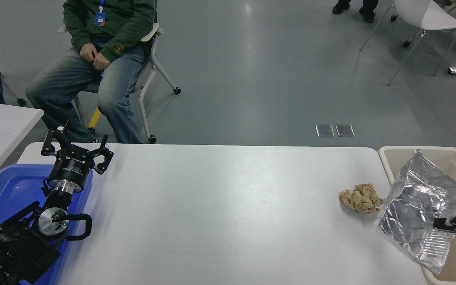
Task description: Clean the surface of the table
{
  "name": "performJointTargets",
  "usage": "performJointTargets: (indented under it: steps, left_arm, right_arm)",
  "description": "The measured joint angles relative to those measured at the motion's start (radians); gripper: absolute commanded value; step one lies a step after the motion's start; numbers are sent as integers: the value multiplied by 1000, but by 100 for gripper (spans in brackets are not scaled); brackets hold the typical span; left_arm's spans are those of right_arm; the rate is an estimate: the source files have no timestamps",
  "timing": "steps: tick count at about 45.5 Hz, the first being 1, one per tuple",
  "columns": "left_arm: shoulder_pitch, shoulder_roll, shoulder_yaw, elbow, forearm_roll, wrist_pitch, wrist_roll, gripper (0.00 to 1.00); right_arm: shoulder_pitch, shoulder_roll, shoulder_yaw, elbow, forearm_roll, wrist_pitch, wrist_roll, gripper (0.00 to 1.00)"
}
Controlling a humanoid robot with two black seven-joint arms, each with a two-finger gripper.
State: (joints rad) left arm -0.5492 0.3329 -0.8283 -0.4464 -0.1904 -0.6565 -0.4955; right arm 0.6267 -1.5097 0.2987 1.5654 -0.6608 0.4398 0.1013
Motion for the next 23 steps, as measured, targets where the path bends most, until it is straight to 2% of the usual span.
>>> performJointTargets:
  steps: [12, 23]
  left_arm:
    - [0, 0, 0, 0, 0, 0, 0, 100]
    - [0, 0, 0, 0, 0, 0, 0, 100]
  right_arm:
    - [36, -66, -1, -1, 20, 22, 1, 0]
    - [50, -73, -2, -18, 38, 22, -2, 0]
